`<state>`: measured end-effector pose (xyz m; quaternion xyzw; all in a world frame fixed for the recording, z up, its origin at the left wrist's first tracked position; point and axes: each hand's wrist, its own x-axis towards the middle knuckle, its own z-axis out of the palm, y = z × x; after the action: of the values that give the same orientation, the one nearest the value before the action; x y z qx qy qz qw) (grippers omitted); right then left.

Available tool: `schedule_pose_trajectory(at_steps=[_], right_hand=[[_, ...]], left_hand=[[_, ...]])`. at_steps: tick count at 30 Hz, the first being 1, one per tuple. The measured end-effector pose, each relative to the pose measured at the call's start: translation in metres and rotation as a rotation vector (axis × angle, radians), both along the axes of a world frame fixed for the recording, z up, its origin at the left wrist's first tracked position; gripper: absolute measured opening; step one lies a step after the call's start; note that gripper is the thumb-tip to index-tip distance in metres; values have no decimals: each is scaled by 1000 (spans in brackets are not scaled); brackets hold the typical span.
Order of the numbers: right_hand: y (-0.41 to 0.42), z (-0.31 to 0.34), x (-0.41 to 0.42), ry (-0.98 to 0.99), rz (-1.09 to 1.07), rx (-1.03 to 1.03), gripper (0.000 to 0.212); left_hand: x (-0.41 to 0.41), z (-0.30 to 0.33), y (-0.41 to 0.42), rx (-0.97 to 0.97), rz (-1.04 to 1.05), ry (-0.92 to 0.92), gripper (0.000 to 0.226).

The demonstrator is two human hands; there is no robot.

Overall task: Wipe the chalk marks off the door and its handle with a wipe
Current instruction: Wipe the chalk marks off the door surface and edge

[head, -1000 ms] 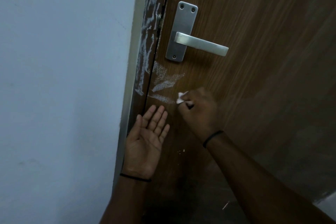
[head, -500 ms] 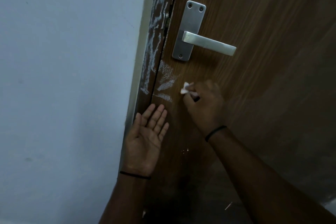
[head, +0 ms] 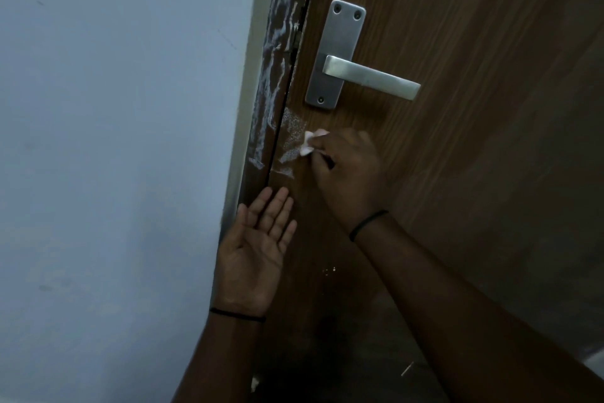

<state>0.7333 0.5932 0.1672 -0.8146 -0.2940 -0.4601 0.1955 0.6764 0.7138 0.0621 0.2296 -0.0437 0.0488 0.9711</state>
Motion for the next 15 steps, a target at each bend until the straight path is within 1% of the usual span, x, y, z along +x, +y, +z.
schedule_pose_trajectory(at_steps=[3, 5, 7, 10, 12, 13, 15], right_hand=[[13, -9, -3, 106, 47, -211, 16], [11, -19, -5, 145, -6, -329, 17], [5, -22, -6, 101, -65, -319, 17], [8, -15, -7, 32, -114, -188, 22], [17, -9, -9, 10, -99, -148, 24], [23, -8, -9, 20, -74, -170, 24], [29, -12, -11, 80, -40, -316, 26]], left_hand=[[-1, 0, 0, 3, 3, -5, 54], [-3, -1, 2, -2, 9, 2, 54], [-3, -1, 6, -18, 19, 5, 54], [-2, -2, 11, -24, 32, 3, 53], [-2, -2, 11, -29, 34, 2, 53], [-1, -2, 11, -35, 35, 2, 53], [-2, -2, 10, -46, 39, 4, 53]])
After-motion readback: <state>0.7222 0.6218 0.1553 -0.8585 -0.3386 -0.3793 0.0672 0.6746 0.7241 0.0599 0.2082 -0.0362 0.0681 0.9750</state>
